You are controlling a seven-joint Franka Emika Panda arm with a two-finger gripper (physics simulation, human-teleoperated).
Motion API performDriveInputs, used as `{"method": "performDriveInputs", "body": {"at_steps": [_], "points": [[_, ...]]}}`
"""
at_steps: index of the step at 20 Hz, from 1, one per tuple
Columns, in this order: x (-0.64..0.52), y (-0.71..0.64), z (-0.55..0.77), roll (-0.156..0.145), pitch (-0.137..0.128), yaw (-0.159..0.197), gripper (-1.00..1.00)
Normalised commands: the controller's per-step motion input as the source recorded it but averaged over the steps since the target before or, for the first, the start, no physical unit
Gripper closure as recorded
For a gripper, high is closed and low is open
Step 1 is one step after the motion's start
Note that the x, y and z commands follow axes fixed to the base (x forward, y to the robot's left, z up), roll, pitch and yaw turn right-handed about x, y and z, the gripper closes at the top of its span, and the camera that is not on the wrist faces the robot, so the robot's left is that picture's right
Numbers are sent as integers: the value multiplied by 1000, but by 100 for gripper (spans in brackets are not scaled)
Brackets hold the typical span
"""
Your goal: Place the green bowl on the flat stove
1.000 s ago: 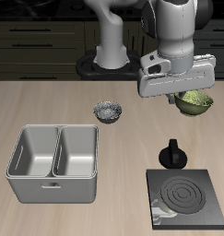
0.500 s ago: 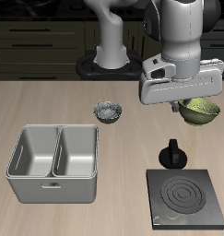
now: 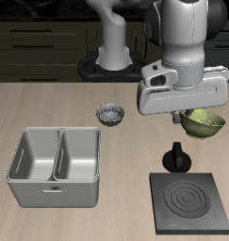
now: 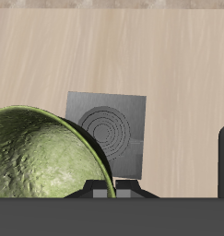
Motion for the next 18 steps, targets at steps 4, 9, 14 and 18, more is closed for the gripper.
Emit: {"method": "performDriveInputs", "body": {"at_steps": [4, 9, 14, 18], "points": [[269, -154, 9, -33, -18, 10, 100], [126, -197, -76, -26, -11, 18, 100], [14, -83, -269, 3, -1, 42, 100], [154, -8, -420, -12, 42, 41, 100]]}}
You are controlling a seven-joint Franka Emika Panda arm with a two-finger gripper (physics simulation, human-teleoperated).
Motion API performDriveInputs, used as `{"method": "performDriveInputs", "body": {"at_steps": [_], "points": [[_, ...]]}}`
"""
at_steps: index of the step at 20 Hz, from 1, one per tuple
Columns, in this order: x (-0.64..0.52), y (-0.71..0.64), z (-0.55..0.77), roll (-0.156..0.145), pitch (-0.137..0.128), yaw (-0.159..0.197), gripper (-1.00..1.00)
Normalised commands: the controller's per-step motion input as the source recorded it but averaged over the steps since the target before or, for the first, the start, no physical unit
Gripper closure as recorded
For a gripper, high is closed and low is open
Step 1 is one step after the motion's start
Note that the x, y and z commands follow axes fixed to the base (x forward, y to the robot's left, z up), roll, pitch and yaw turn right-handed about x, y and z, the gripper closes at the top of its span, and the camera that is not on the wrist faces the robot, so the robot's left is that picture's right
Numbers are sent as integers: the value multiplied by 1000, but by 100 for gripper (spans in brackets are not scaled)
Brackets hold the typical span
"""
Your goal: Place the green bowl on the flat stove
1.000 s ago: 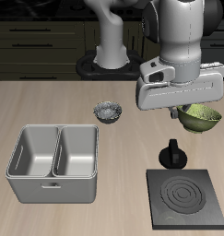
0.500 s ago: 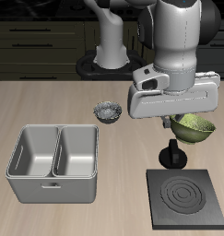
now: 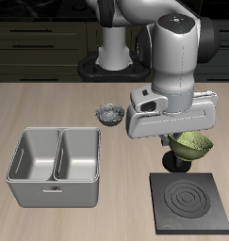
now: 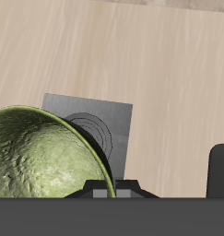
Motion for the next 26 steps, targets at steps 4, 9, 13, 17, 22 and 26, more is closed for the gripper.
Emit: {"method": "performDriveInputs", "body": {"at_steps": [4, 9, 13, 17, 22, 26], "points": [[66, 32, -354, 7, 28, 18, 100], [77, 4, -436, 2, 49, 8, 100], [43, 7, -427, 2, 42, 18, 100], [8, 150, -233, 42, -3, 50, 100], [-15, 218, -210, 59, 1, 34, 100], [88, 38, -168, 9, 16, 29, 100]]}}
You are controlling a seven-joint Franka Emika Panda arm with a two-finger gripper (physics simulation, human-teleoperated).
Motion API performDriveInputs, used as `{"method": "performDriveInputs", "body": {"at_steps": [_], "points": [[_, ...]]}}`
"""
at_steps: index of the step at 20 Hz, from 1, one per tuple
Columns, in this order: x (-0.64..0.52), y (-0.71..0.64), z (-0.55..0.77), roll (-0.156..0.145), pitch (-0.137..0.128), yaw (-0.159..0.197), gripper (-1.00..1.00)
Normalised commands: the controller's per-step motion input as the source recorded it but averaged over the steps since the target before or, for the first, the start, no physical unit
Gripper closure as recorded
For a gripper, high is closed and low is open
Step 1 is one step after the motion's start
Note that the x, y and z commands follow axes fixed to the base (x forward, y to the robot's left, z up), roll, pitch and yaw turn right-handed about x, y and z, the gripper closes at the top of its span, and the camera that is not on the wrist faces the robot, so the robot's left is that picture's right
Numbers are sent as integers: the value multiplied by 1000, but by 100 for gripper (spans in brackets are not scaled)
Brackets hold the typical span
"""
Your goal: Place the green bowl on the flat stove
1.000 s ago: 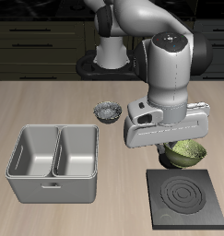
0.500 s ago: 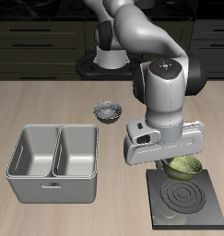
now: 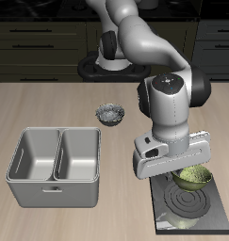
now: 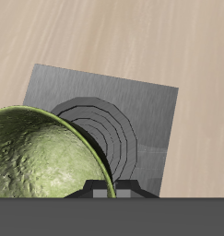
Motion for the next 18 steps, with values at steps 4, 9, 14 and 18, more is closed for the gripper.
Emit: {"method": "performDriveInputs", "body": {"at_steps": [4, 9, 14, 18], "points": [[88, 15, -263, 14, 17, 30, 100], [48, 140, -242, 13, 13, 123, -100], [-15, 2, -49, 44, -24, -19, -100], [-72, -54, 91, 23, -22, -18, -100]]}}
